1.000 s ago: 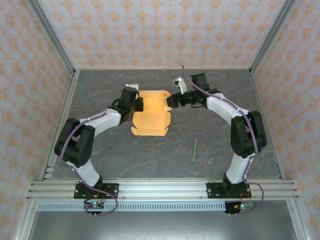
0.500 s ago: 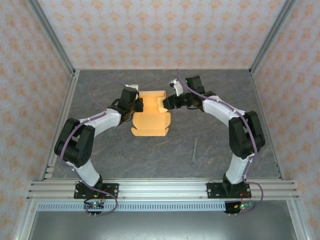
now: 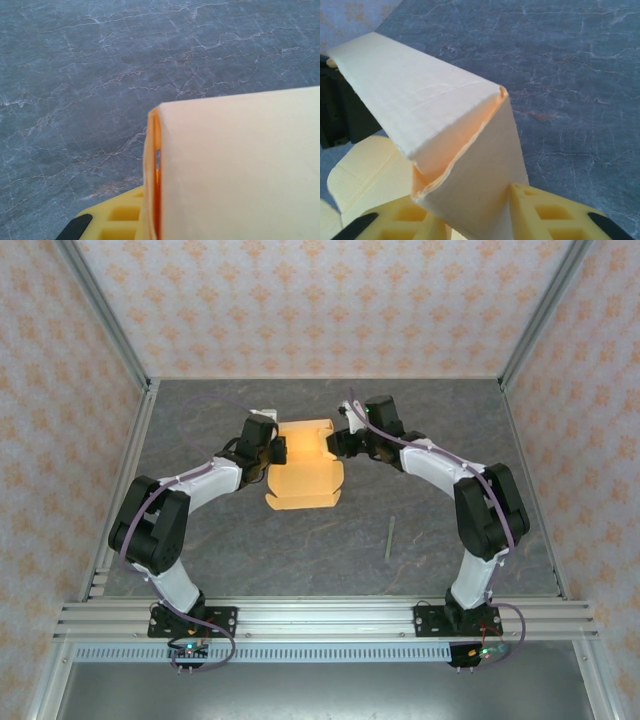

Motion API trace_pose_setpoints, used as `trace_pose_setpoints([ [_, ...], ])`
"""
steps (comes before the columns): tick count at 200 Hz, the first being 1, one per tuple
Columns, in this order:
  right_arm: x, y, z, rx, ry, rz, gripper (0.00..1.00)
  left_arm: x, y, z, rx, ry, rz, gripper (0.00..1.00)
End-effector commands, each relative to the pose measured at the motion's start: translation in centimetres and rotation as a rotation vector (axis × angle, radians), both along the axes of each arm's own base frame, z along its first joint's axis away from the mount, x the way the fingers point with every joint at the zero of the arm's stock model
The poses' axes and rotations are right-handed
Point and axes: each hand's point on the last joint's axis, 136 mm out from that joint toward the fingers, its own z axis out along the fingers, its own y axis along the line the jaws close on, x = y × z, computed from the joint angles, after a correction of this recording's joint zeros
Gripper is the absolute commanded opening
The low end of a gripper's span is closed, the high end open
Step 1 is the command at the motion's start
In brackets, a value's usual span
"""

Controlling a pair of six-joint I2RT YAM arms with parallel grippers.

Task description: Fold the paper box

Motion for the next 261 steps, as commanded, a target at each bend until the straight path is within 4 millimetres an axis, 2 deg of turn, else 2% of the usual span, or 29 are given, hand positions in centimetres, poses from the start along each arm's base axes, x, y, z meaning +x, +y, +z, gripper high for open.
trace_pose_setpoints([
  [1, 1.6, -0.6, 2.2, -0.003, -0.104, -0.105, 0.3, 0.0, -1.0, 2.8, -0.038, -0.05, -0.027, 0.0],
  [38, 2.5, -1.2, 2.0, -0.088, -0.15, -0.233, 0.26, 0.1, -1.3, 2.7, -0.041, -0.041, -0.03, 0.0],
  [68, 2.5, -1.3, 1.6, -0.186, -0.178, -0.323, 0.24, 0.2, -1.6, 2.6, -0.045, -0.034, -0.027, 0.0],
  [86, 2.7, -2.0, 1.5, -0.251, -0.192, -0.417, 0.2, 0.2, -1.7, 2.5, -0.044, -0.029, -0.027, 0.0],
  [122, 2.8, -2.7, 1.1, -0.395, -0.22, -0.577, 0.2, 0.2, -1.9, 2.6, -0.055, -0.028, -0.022, 0.0],
  [150, 2.6, -2.9, 1.7, -0.478, -0.275, -0.676, 0.17, 0.2, -1.8, 2.7, -0.053, -0.023, -0.009, 0.0],
  [188, 2.3, -2.6, 2.7, -0.541, -0.322, -0.742, 0.14, 0.2, -1.4, 2.6, -0.048, -0.016, 0.013, 0.0],
  [225, 2.3, -3.8, 2.5, -0.608, -0.338, -0.792, 0.13, 0.2, -1.1, 2.6, -0.04, -0.014, 0.029, 0.0],
  [261, 2.5, -3.8, 2.1, -0.635, -0.337, -0.796, 0.14, 0.1, -1.2, 2.6, -0.045, -0.012, 0.025, 0.0],
])
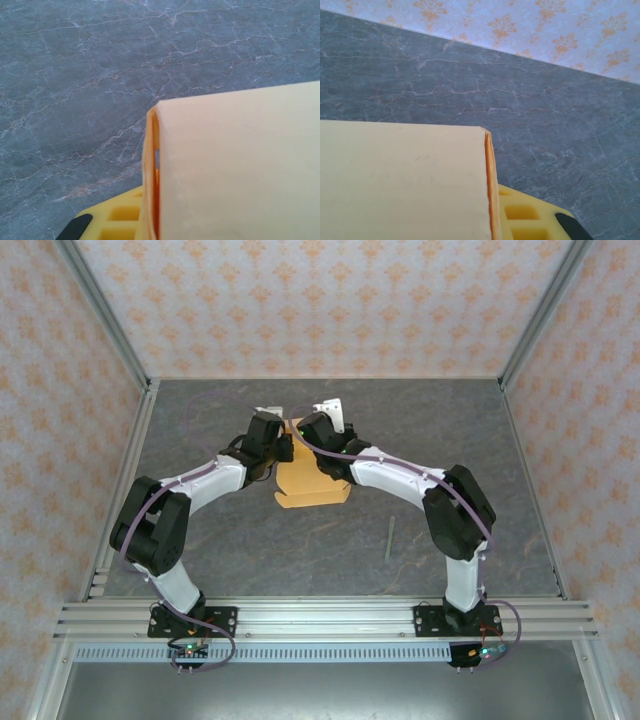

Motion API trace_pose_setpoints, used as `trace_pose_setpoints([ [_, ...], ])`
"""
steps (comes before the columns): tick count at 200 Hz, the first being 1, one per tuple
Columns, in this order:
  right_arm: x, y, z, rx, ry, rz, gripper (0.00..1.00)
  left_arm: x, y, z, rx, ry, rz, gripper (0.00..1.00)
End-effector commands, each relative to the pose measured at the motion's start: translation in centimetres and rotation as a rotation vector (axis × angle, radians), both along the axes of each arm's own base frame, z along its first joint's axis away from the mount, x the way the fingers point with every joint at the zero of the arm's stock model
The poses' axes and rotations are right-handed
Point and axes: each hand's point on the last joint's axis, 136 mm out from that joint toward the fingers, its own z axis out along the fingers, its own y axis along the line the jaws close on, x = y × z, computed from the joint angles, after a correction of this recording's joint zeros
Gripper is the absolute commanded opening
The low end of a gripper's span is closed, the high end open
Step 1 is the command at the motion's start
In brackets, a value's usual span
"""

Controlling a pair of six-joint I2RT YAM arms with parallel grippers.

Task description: Fold the paper box

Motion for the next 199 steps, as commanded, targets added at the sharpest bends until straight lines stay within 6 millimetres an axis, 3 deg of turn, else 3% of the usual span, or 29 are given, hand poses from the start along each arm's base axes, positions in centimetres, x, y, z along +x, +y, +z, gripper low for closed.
trace_pose_setpoints([
  [1, 0.3, -1.9, 0.1, -0.076, -0.019, -0.088, 0.14, 0.0, 0.5, 1.4, -0.001, -0.013, 0.024, 0.0],
  [49, 0.3, -0.7, 0.1, -0.029, 0.003, -0.025, 0.19, -0.1, 0.7, 1.5, 0.007, -0.013, 0.026, 0.0],
  [110, -0.7, 0.7, 0.5, 0.069, 0.044, 0.058, 0.42, 0.0, 0.9, 1.2, 0.021, -0.002, 0.037, 0.0],
  [159, -2.4, 1.9, 0.0, 0.178, 0.123, 0.127, 0.58, 0.1, 1.2, 1.1, 0.037, 0.02, 0.054, 0.0],
  [199, -5.0, 2.0, 1.9, 0.281, 0.167, 0.197, 0.68, -0.1, 1.8, 0.6, 0.12, 0.091, 0.024, 0.0],
])
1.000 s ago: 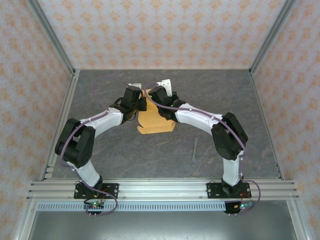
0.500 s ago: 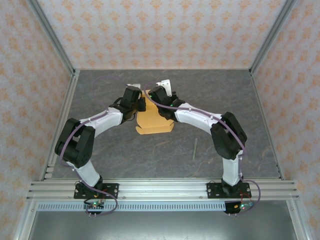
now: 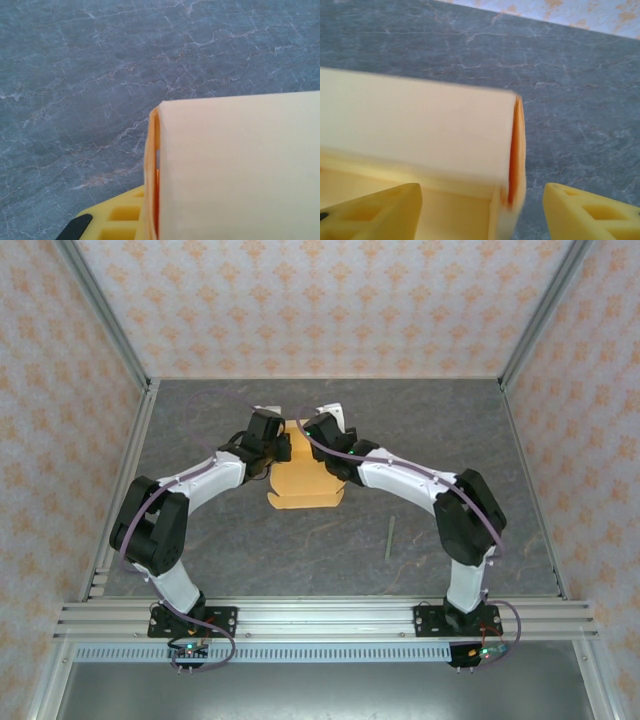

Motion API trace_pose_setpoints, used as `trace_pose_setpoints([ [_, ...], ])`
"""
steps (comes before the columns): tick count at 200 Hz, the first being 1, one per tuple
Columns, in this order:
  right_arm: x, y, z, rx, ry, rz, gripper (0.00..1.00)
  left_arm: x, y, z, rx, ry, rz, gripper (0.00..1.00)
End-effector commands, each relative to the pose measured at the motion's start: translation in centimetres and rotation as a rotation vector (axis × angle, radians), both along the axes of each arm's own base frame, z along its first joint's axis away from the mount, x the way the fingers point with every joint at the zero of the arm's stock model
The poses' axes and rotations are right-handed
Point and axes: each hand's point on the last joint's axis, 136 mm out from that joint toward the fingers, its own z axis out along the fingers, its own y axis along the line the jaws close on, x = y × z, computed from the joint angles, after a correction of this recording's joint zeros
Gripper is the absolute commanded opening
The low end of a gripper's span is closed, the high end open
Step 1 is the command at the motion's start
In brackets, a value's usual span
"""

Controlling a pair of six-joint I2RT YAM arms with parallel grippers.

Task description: Fold the paper box

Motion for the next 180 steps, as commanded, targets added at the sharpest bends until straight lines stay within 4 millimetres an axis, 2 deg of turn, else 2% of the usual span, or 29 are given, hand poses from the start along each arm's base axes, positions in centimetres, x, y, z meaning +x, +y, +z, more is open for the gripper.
trace_pose_setpoints([
  [1, -2.2, -0.1, 2.6, 0.107, 0.034, 0.045, 0.68, 0.1, 0.9, 0.3, 0.072, 0.045, -0.001, 0.0],
  [27, -4.4, 0.1, 4.0, 0.177, 0.071, 0.119, 0.73, -0.6, 1.7, -0.4, 0.125, 0.126, -0.024, 0.0],
  [56, -6.5, 0.0, 5.6, 0.238, 0.085, 0.178, 0.75, -1.6, 2.3, -0.4, 0.18, 0.194, -0.064, 0.0],
  [83, -7.4, -2.2, 6.9, 0.238, 0.064, 0.156, 0.76, -3.5, 2.1, -0.6, 0.235, 0.315, -0.173, 0.0],
  [105, -7.5, -5.0, 6.1, 0.24, 0.085, 0.099, 0.76, -5.4, 1.7, -1.4, 0.262, 0.43, -0.275, 0.0],
  [126, -7.7, -7.0, 4.9, 0.266, 0.114, 0.064, 0.76, -7.7, 2.4, -2.1, 0.336, 0.535, -0.345, 0.0],
  [155, -8.5, -8.2, 3.5, 0.269, 0.121, 0.05, 0.76, -10.8, 3.2, -2.6, 0.427, 0.667, -0.476, 0.0],
  [180, -9.1, -8.7, 2.4, 0.264, 0.134, 0.055, 0.76, -11.0, 3.0, -3.0, 0.482, 0.712, -0.543, 0.0],
])
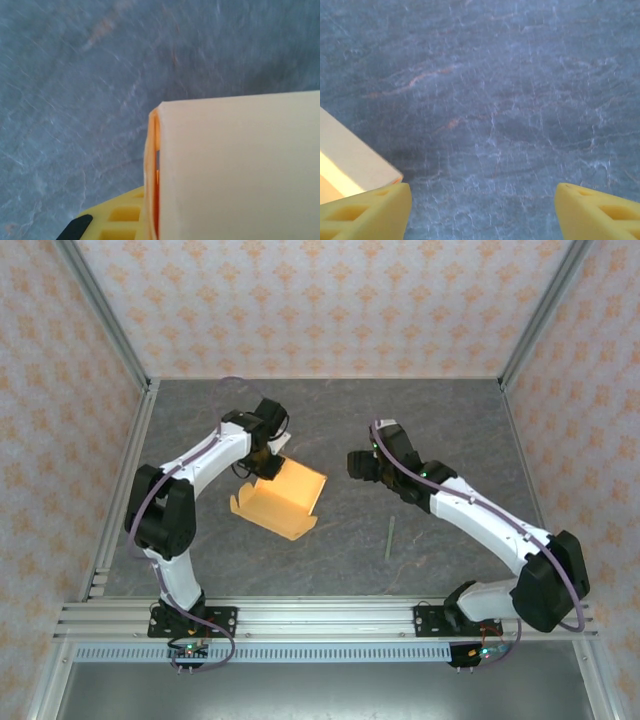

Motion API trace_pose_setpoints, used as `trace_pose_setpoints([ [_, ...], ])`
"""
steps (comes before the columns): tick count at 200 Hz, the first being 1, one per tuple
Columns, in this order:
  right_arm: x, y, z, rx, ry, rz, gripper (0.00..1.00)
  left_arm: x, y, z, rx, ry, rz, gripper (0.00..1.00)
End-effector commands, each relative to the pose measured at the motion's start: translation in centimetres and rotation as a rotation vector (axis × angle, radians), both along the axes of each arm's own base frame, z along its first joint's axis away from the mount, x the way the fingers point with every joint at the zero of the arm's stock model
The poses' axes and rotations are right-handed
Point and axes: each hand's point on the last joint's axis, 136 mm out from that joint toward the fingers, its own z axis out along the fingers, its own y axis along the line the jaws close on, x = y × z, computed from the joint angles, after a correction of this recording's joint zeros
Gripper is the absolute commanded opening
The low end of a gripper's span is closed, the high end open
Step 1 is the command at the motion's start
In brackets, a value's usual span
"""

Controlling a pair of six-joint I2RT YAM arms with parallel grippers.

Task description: Fold the paper box

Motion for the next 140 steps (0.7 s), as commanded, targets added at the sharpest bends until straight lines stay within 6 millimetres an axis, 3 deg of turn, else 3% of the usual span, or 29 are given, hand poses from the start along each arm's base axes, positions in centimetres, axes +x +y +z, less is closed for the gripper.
trace_pose_setpoints([
  [1, -0.7, -0.2, 0.2, 0.029, -0.007, 0.005, 0.76, -2.0, 0.2, 0.2, 0.073, 0.117, -0.138, 0.0],
  [16, -1.0, -0.6, -0.3, 0.016, 0.002, 0.005, 0.76, -1.7, -0.1, 0.6, 0.101, 0.125, -0.191, 0.0],
  [74, -1.9, -1.5, -2.5, -0.003, 0.038, -0.002, 0.76, -1.1, -0.2, -3.7, 0.231, 0.338, -0.332, 0.0],
  [104, -1.9, -1.6, -3.3, -0.02, 0.055, -0.006, 0.76, 0.1, -1.0, -4.8, 0.234, 0.37, -0.359, 0.0],
  [140, -1.8, -1.6, -4.6, -0.042, 0.088, -0.011, 0.76, 1.4, -2.4, -6.2, 0.237, 0.388, -0.393, 0.09],
])
